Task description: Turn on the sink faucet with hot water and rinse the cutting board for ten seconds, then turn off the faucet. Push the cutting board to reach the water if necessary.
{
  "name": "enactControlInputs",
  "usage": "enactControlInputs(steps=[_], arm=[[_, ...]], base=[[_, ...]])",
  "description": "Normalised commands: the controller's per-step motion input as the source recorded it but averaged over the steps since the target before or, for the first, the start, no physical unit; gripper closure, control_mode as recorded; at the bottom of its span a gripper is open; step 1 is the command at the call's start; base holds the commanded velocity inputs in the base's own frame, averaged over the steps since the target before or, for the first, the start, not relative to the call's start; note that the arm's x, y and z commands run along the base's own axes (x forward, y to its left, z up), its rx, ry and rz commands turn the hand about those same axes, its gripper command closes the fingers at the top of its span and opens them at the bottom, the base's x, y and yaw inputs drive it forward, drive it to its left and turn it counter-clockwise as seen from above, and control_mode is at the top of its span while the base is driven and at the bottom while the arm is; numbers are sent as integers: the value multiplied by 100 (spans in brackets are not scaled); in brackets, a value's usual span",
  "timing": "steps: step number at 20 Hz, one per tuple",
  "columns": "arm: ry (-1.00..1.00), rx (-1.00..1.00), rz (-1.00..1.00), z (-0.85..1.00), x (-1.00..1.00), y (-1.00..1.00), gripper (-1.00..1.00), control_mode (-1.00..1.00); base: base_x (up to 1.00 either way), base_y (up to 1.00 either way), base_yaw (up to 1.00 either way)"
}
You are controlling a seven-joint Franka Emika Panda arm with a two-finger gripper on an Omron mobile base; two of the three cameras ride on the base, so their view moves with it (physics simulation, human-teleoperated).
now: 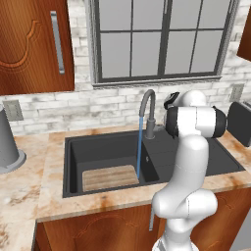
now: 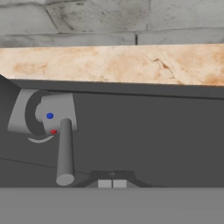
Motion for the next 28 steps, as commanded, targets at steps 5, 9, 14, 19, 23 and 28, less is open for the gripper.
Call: enactControlInputs(steps=[5, 9, 14, 19, 23, 28], arm=[[0, 0, 0, 0, 0, 0, 100, -100], [0, 0, 0, 0, 0, 1, 100, -100], [0, 0, 0, 0, 0, 9, 100, -100], [0, 0, 0, 0, 0, 8, 100, -100], [0, 0, 0, 0, 0, 8, 100, -100], [0, 0, 0, 0, 0, 14, 100, -100]], base=[[0, 0, 0], [0, 0, 0], [0, 0, 0], [0, 0, 0], [0, 0, 0], [0, 0, 0]])
